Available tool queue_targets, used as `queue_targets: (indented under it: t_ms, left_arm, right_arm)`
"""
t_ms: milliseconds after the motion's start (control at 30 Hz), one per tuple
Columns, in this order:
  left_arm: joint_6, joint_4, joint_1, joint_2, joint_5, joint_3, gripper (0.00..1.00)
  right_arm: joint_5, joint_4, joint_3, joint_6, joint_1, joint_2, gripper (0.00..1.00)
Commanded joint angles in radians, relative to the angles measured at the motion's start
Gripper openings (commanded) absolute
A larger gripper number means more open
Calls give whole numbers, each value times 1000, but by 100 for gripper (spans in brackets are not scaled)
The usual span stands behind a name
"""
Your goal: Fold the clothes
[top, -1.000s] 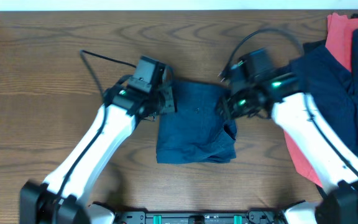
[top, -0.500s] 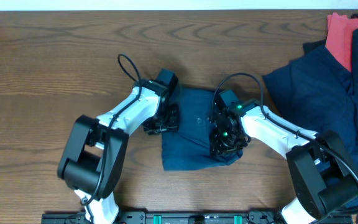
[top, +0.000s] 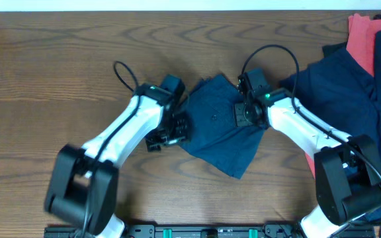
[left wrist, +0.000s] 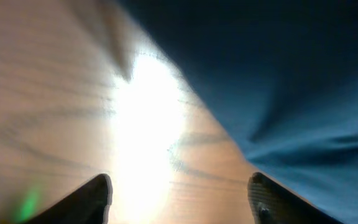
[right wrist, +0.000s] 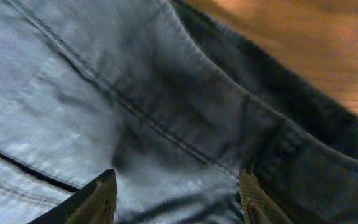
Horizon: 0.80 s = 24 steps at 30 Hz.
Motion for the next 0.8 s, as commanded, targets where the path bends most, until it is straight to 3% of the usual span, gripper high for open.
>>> queue_targets:
  t_ms: [0, 133, 267, 533, 633, 767]
  left_arm:
    - [81, 136, 27, -112, -148, 22, 84]
    - [349, 381, 36, -134, -140, 22, 92]
    - [513, 461, 38, -61, -80, 22, 99]
    - [618, 516, 62, 171, 117, 22, 98]
    - [617, 515, 62, 237, 128, 22, 98]
    - [617, 486, 58, 307, 295, 21, 99]
  right_arm:
    - [39, -57, 80, -27, -7, -77, 65]
    - [39, -139, 125, -27, -6, -190, 72]
    - [39, -190, 131, -27, -6, -313, 80]
    - [39, -283, 131, -27, -6, -442, 84]
    - [39, -311, 130, -27, -6, -443, 84]
    - [39, -331, 130, -27, -6, -441, 84]
